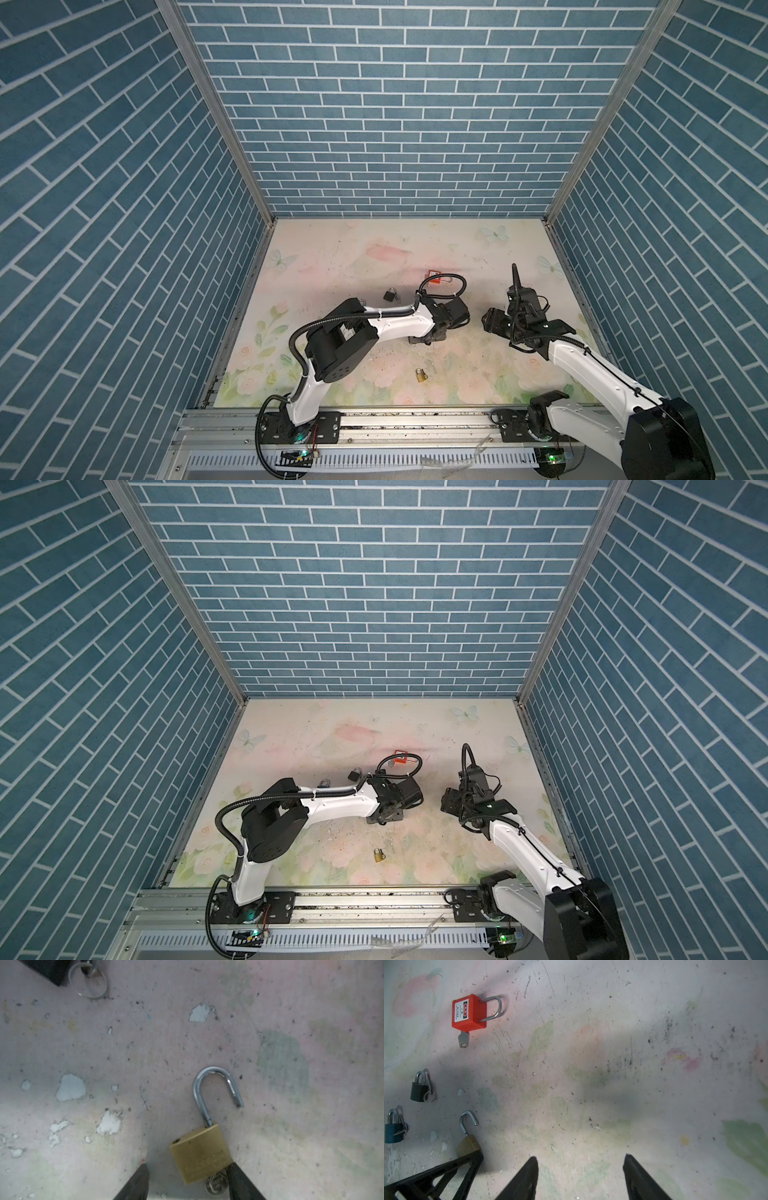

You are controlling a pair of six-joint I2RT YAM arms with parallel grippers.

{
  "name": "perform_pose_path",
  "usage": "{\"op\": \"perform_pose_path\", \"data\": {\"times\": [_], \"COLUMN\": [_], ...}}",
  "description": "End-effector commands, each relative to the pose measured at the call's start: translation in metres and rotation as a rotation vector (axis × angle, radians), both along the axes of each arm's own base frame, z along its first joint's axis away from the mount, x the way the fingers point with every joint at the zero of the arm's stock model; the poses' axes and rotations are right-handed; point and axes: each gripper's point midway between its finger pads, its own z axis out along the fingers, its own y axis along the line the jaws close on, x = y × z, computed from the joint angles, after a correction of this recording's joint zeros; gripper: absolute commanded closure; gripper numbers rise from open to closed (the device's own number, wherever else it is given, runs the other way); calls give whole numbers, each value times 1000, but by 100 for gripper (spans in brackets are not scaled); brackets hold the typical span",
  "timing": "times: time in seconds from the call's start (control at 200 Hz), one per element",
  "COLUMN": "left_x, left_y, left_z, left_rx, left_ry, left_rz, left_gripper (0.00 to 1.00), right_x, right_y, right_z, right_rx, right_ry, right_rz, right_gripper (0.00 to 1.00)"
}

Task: Lock with the key

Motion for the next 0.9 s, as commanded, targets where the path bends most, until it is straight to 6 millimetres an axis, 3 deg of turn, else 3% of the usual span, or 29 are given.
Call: {"op": "perform_pose_path", "data": {"times": [0.0,0.49,0.895], "left_x": [-1,-3,-15], "left_y": [8,1,2], "left_z": [-17,-18,-34], "left_rx": [69,-48,-58], "left_ry": [29,74,171], "left_rz": [-10,128,318], "left_gripper": [39,39,39], "right_x": [7,9,8], "right_y": [1,6,12], "right_z": [5,5,7], "right_rx": [-7,12,48], "right_ry": [-23,-12,-18], "right_rz": [23,40,59], "right_gripper": [33,34,34]}}
